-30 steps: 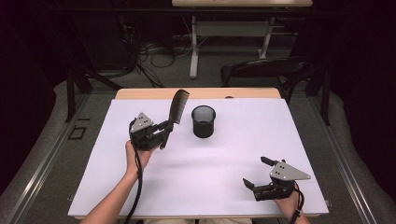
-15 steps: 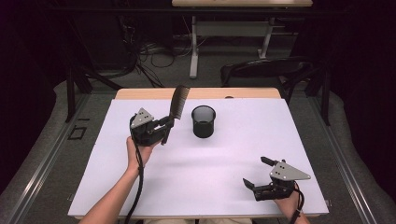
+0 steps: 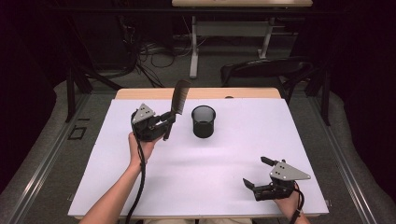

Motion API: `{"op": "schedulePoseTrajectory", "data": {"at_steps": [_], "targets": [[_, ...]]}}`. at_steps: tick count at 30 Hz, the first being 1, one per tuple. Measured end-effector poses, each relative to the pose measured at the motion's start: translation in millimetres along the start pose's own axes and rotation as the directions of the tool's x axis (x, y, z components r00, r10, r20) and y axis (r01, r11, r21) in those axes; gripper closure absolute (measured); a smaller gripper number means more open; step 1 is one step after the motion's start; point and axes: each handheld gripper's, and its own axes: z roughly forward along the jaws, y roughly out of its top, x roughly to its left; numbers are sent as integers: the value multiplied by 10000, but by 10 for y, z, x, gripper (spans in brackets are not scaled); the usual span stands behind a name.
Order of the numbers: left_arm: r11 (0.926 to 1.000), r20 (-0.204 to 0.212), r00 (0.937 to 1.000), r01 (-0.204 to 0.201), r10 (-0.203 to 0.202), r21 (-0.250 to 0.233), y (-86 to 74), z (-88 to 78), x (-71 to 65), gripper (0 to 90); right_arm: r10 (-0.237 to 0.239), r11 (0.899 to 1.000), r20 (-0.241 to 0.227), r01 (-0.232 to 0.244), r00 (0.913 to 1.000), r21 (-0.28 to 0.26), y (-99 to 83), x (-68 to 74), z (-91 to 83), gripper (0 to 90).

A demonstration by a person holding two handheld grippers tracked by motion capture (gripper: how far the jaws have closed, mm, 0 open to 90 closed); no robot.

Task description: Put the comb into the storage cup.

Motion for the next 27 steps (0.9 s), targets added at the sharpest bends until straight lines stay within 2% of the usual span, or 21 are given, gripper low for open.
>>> {"op": "schedulePoseTrajectory", "data": {"at_steps": [6, 27], "targets": [[9998, -20, 10000, 36, -36, -177, 70, 10, 18, 725, 62, 10000, -35, -62, 10000, 54, -2, 1, 2, 8], [9998, -135, 9999, -18, 15, -210, 201, 163, 35, 725, 68, 9999, -31, -68, 10000, 84, -6, -7, 5, 8]]}}
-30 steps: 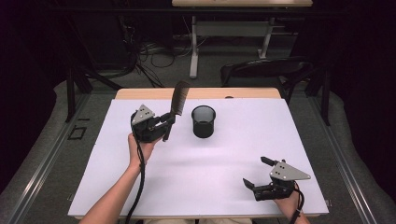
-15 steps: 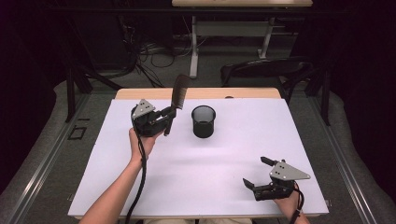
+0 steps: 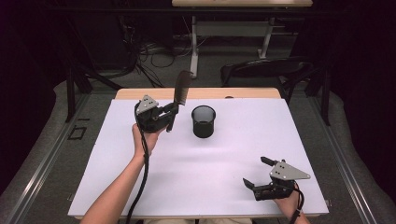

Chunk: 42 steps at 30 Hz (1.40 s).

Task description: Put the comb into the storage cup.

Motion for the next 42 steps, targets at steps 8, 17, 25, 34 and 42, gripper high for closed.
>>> {"op": "schedulePoseTrajectory", "data": {"at_steps": [8, 17, 25, 34, 42], "targets": [[10000, -80, 10000, -5, 5, -37, 40, 44, 17, 725, 11, 10000, 11, -11, 10000, -4, 0, -2, -3, 8], [9999, -155, 9999, 3, -5, -145, 96, 96, 20, 725, 7, 10000, 14, -7, 10000, -5, 0, -2, -5, 8], [9998, -234, 9997, 1, -6, -220, 132, 143, 17, 725, 6, 10000, 0, -6, 10000, -11, 2, 1, -7, 9], [9988, -208, 9996, 192, -202, -453, 200, 184, 33, 725, 3, 10000, 7, -3, 10000, -4, 1, 0, -6, 8], [9983, -197, 9996, 204, -215, -541, 232, 248, 21, 725, 21, 10000, 8, -21, 10000, 0, 0, 0, -7, 9]]}}
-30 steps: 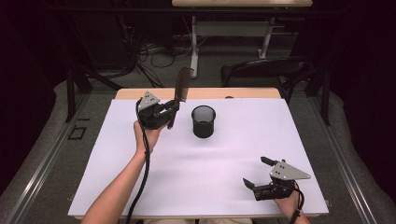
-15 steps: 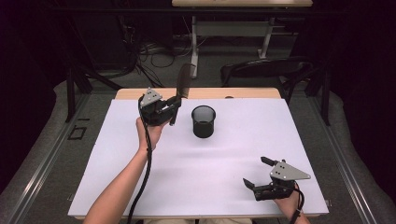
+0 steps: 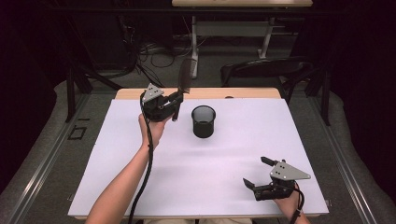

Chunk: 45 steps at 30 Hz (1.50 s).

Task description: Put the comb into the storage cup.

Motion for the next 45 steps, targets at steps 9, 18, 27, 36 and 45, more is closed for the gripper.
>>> {"op": "schedulePoseTrajectory", "data": {"at_steps": [9, 18, 27, 36, 45], "targets": [[9999, 21, 10000, 39, -39, -129, 40, 73, -14, 725, 7, 10000, 1, -7, 10000, -28, 0, 0, -1, 9], [9997, 76, 9999, 101, -99, -211, 68, 142, -11, 725, 4, 10000, -10, -4, 10000, -7, -1, -2, 1, 9], [9992, 228, 9997, 123, -115, -388, 90, 212, -37, 725, -15, 10000, -20, 15, 10000, -1, -2, -4, 4, 9], [9987, 207, 9997, 114, -104, -489, 106, 278, -52, 725, 13, 10000, -24, -13, 10000, -4, -3, -6, 2, 9], [9979, 254, 9997, 71, -55, -645, 117, 328, -91, 725, 16, 10000, -30, -16, 10000, 11, -4, -8, 5, 9]]}}
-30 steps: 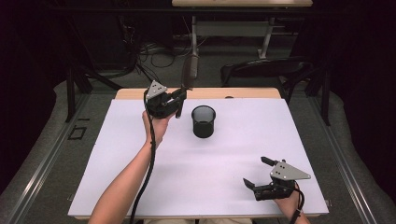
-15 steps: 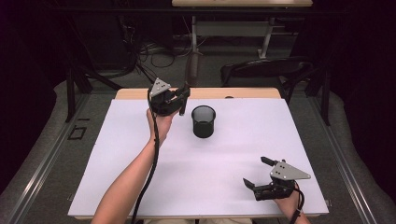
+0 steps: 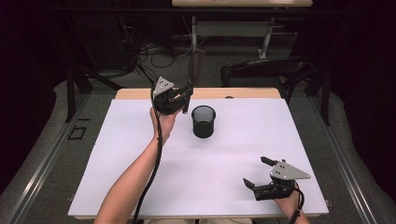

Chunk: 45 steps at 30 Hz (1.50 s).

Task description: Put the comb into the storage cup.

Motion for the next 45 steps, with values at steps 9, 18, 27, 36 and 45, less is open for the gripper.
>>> {"op": "schedulePoseTrajectory", "data": {"at_steps": [9, 18, 27, 36, 45], "targets": [[9999, 144, 9999, 63, -61, -151, -14, 48, -36, 725, -2, 10000, -6, 2, 10000, -27, -1, -2, -2, 9], [9993, 209, 9997, 97, -90, -372, -36, 86, -65, 725, -43, 10000, 4, 43, 10000, -23, 1, -1, -6, 9], [9986, 212, 9998, 72, -61, -525, -63, 133, -89, 725, -63, 10000, 11, 63, 10000, -32, 2, -6, -9, 9], [9977, 267, 9996, -66, 84, -668, -85, 182, -117, 725, -68, 10000, 18, 68, 10000, -16, 3, -5, -9, 9], [9967, 264, 9995, -123, 145, -804, -117, 254, -136, 725, -25, 10000, 7, 25, 10000, -41, 2, -3, -10, 9]]}}
